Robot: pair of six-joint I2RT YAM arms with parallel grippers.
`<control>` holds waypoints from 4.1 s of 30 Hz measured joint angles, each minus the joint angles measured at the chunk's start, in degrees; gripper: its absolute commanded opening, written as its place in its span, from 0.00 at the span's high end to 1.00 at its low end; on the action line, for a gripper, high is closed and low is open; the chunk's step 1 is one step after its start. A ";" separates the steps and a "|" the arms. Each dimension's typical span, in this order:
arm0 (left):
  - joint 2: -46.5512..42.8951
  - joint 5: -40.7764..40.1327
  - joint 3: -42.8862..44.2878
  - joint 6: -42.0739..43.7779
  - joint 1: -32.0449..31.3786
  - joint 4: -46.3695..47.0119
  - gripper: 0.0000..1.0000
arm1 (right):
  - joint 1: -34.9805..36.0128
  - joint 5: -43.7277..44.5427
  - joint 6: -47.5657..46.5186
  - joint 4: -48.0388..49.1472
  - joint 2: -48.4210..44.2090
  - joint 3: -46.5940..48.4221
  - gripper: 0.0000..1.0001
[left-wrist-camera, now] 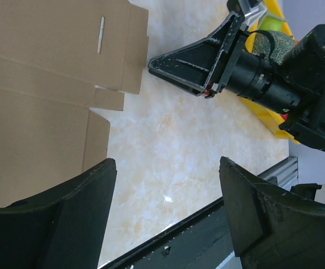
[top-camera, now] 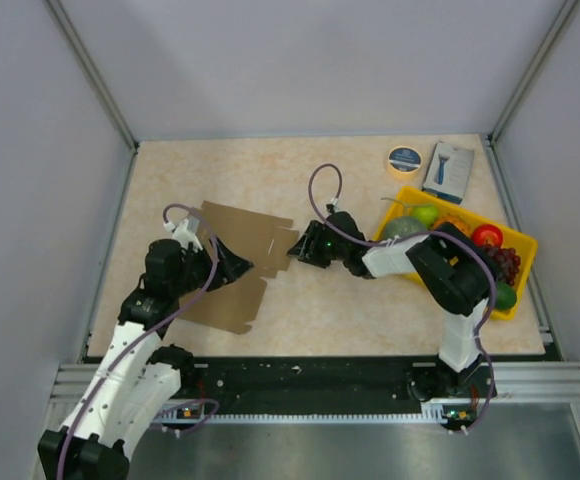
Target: Fold the paper box
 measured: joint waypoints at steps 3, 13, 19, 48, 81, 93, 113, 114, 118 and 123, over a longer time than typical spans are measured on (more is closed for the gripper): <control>-2.91 -1.25 -0.02 0.02 -0.02 -0.44 0.22 | 0.00 -0.17 1.44 3.39 1.33 -0.61 0.59; -7.02 -2.60 1.66 0.63 -0.07 -5.90 0.21 | -0.02 -0.07 5.64 12.17 5.99 -1.14 0.93; -6.69 -3.87 4.72 1.90 -0.07 -8.02 0.18 | -0.13 0.26 3.52 12.35 6.01 -1.14 1.00; 13.18 -9.77 4.83 -0.22 2.91 9.25 0.21 | -16.81 -14.14 -25.79 -10.80 -29.29 -15.98 1.00; 33.44 3.96 -2.32 -1.44 11.26 29.09 0.22 | -25.92 -35.15 -26.47 -4.35 -34.60 -16.68 1.00; 36.26 4.15 -2.12 2.36 11.26 32.37 0.12 | -26.03 -36.04 -25.75 -3.06 -33.24 -16.68 1.00; 40.79 13.86 -5.31 1.40 13.90 46.82 0.71 | -26.05 -36.20 -25.81 -3.15 -32.63 -16.68 1.00; 40.35 14.10 -5.49 1.40 13.90 47.08 0.74 | -26.05 -36.22 -25.83 -3.15 -32.61 -16.68 1.00; 37.42 14.12 -5.60 1.79 13.90 47.08 0.94 | -26.05 -36.30 -25.90 -3.15 -32.59 -16.65 1.00; 36.00 14.14 -5.42 3.19 13.94 46.31 0.99 | -26.12 -35.28 -27.12 -6.56 -32.24 -15.63 0.46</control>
